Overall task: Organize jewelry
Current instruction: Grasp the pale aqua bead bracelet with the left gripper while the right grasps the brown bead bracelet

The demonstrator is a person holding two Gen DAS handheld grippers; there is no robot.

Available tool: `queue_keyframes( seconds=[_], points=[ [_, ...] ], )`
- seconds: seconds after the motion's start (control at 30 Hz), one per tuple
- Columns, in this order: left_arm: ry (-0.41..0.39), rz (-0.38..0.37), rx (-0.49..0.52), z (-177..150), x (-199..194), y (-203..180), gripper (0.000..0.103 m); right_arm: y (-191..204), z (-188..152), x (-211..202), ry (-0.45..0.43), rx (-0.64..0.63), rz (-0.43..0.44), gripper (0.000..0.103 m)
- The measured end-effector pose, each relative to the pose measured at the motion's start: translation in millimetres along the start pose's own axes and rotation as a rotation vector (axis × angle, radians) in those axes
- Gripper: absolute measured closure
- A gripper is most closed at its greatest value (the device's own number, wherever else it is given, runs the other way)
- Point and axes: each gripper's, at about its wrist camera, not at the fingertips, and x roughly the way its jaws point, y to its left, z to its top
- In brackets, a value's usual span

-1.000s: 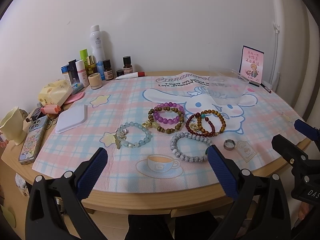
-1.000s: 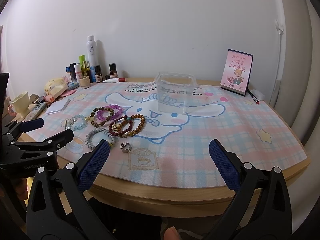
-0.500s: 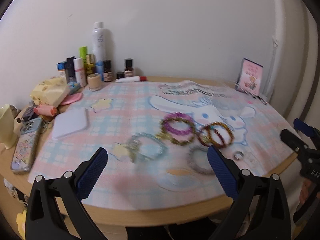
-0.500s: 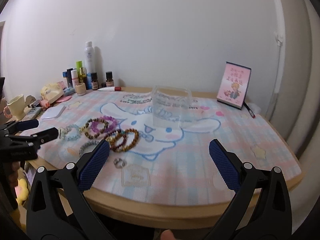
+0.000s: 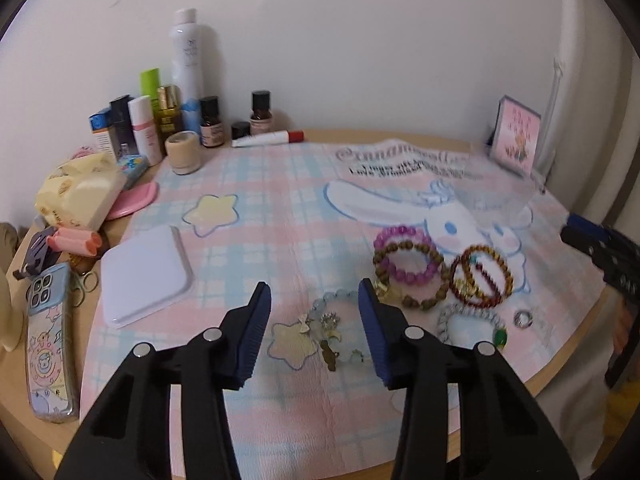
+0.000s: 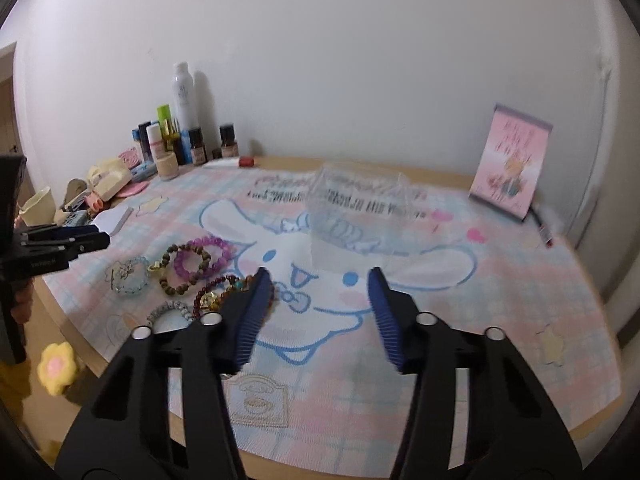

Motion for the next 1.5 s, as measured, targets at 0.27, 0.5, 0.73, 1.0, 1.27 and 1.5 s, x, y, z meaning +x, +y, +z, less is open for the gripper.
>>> queue_keyframes(
  seconds=[0.27, 0.5, 0.73, 1.0, 1.27, 1.5],
  points=[
    [0.118, -0.030, -0.039, -19.1, 14.5, -7.4, 0.071, 3.2, -3.4, 25.9, 0.086, -0.013, 0.014, 0.069],
    [0.149, -0.004, -0.066, -24.3, 26.7, -6.3, 0.074, 3.8, -2.2, 42.7, 0.129, -0.015, 0.015, 0.069],
    [0.151, -0.007, -0.096, -22.6, 26.9, -0.5, 0.081, 13.4, 0.1, 52.8, 0.160, -0.036, 0.044, 0.069],
    [0.136, -0.009, -0.123, -23.3, 26.6, 1.9, 0.085, 35.5, -0.2, 63.7, 0.218, -0.098, 0.057, 0.081],
    [0.124, -0.006, -0.141, -25.2, 25.9, 4.3, 0.088, 44.6, -2.8, 77.4, 0.294, -0.101, 0.042, 0.085],
    [0.116, -0.021, -0.172, -26.3, 25.4, 8.5, 0.090, 45.0, 0.6, 79.3, 0.304, -0.084, 0.042, 0.094]
  ],
)
